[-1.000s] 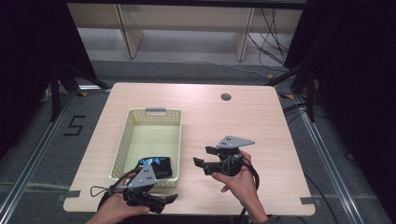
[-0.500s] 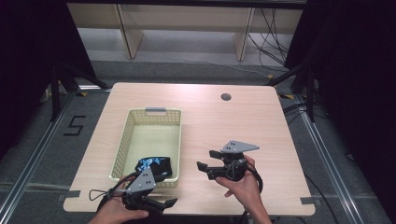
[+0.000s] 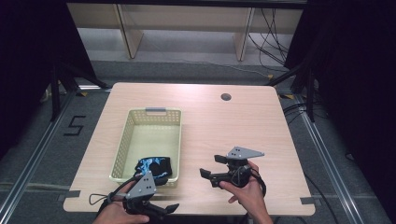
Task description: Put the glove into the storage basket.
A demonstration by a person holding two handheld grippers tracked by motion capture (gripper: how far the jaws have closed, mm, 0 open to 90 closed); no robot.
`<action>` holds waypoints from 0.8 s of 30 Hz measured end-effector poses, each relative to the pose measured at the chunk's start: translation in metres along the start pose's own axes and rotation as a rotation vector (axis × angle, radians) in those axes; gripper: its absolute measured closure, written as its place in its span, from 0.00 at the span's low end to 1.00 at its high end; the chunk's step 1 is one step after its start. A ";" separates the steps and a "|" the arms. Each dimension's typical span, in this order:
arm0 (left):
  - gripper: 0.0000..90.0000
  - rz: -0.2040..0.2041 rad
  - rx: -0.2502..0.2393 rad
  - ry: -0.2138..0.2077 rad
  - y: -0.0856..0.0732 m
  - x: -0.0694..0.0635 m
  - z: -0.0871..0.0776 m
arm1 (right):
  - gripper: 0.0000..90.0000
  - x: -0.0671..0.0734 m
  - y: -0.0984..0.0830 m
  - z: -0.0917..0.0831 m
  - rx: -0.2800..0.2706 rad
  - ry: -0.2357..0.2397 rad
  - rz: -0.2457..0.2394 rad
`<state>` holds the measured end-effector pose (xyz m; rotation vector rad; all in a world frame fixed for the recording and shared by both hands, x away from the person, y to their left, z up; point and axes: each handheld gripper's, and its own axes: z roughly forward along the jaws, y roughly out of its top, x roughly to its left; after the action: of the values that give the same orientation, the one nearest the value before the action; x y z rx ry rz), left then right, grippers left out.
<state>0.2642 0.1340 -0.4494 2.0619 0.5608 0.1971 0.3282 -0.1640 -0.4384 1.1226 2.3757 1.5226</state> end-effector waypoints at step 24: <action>0.17 -0.024 0.040 -0.038 -0.037 -0.018 0.021 | 0.24 -0.004 -0.032 -0.008 0.022 -0.016 -0.009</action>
<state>0.2444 0.1261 -0.4906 2.0916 0.5706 0.1335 0.3105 -0.1794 -0.4620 1.1230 2.3890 1.4825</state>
